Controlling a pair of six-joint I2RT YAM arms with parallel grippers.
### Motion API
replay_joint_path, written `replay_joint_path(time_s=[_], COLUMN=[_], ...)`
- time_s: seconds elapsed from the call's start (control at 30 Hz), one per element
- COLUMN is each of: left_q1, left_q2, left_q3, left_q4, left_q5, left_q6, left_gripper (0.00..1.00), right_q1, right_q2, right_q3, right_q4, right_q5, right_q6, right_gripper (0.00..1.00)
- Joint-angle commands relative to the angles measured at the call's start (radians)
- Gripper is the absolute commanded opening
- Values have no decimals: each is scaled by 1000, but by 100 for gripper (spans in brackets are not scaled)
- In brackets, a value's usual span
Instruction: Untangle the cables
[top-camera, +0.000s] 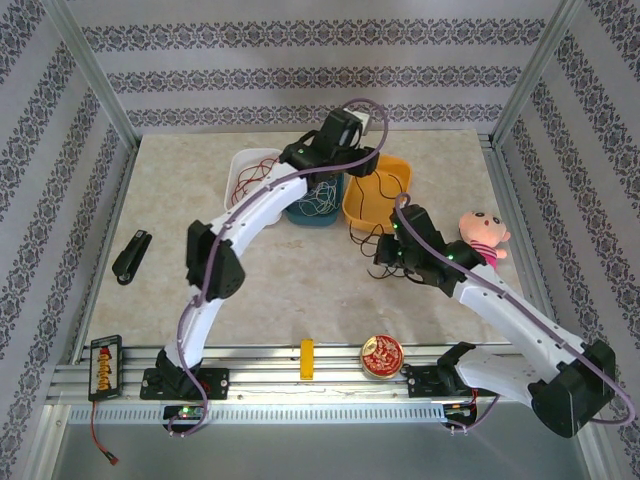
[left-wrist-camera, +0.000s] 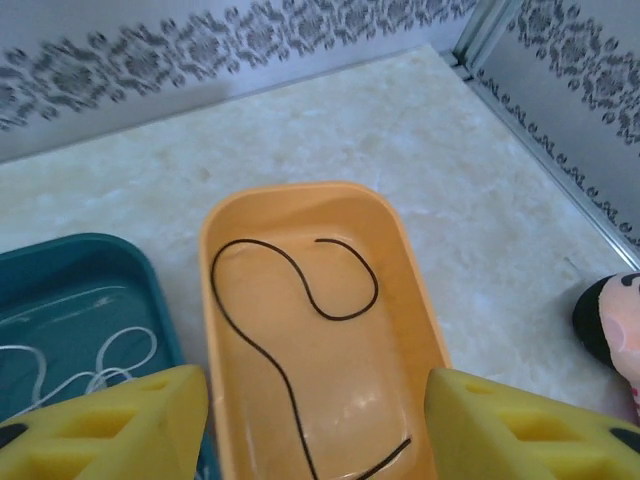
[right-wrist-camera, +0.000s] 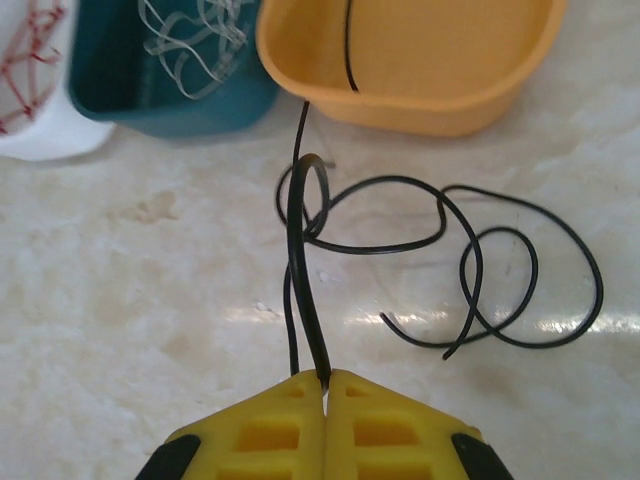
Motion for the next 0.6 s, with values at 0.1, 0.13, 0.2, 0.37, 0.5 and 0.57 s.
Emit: replay_joint_path(time_s=[0.1,0.13,0.2,0.37,0.5,0.57], left_q1=[50,59,73,107,117,118], left_q2=[-345,-409,-519,-726,-805,-837], left_q3=[-533,-631,-798,-1151,-1329,-1424], left_q4=[351,416,526,774,859,947], left_q5=[-44,-28,10,180,320,400], left_q6=[25,34,48,150,181,181], left_gripper=[61,61,61,62,69,71], right_q1=[9,13,23,47,52,57], right_q2=[-45,-43,-36,-3,32,55], right_q3=[125,149,209,347,429,453], right_q4=[-49,-61,-83,-105,-99,-90], right_q5=[-18,-26,-43,-87,-117,-131], right_q6=[-73,-87,-118,-188,-211,-213], right_gripper=[0,0,0,0,0,0])
